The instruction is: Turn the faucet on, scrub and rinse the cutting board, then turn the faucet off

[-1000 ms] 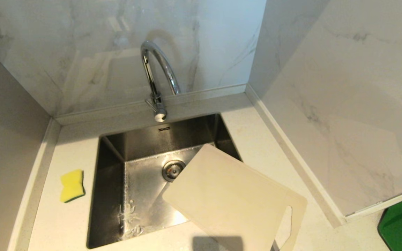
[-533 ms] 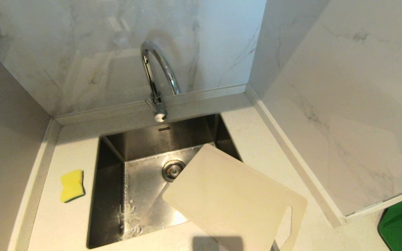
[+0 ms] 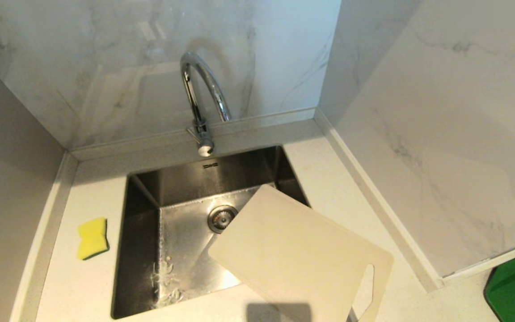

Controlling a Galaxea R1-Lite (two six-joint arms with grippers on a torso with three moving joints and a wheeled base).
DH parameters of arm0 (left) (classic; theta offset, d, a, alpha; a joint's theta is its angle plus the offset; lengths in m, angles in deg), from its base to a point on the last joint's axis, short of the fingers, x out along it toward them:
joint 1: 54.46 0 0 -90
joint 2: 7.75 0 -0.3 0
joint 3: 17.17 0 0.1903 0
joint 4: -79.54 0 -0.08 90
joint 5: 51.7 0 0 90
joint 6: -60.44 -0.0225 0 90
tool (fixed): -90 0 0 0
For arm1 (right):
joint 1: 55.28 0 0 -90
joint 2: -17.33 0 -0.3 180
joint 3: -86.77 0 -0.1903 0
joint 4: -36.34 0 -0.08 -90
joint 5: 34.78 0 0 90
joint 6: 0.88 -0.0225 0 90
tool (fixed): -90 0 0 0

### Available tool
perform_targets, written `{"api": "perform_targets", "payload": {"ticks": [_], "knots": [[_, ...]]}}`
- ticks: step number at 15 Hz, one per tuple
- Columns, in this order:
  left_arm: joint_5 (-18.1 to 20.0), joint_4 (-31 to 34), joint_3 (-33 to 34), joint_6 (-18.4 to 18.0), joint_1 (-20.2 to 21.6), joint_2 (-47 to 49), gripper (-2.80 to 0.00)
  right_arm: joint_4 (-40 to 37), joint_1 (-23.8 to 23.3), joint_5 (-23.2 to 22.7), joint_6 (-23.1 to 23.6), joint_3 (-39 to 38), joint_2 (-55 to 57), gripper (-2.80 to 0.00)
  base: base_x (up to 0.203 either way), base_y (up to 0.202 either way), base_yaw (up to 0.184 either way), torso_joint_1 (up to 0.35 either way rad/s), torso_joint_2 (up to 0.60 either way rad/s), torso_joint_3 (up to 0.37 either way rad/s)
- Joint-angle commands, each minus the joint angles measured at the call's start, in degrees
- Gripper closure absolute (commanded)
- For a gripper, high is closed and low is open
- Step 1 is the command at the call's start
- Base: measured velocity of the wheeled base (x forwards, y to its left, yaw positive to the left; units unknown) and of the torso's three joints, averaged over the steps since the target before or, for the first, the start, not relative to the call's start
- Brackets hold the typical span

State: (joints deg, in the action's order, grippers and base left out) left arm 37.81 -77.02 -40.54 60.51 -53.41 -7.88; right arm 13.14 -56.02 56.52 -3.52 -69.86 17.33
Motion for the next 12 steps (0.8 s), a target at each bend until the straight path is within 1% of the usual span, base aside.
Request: {"api": "perform_targets", "payload": {"ticks": [1,12], "knots": [[0.0,0.0,0.1,0.0,0.1,-0.1,0.0,0.0,0.0,0.0,0.1,-0.1,-0.1,0.0,0.0,0.0,0.0,0.0,0.0,0.0],[0.0,0.0,0.1,0.0,0.1,-0.1,0.0,0.1,0.0,0.0,-0.2,-0.1,-0.1,0.0,0.0,0.0,0.0,0.0,0.0,0.0]]}}
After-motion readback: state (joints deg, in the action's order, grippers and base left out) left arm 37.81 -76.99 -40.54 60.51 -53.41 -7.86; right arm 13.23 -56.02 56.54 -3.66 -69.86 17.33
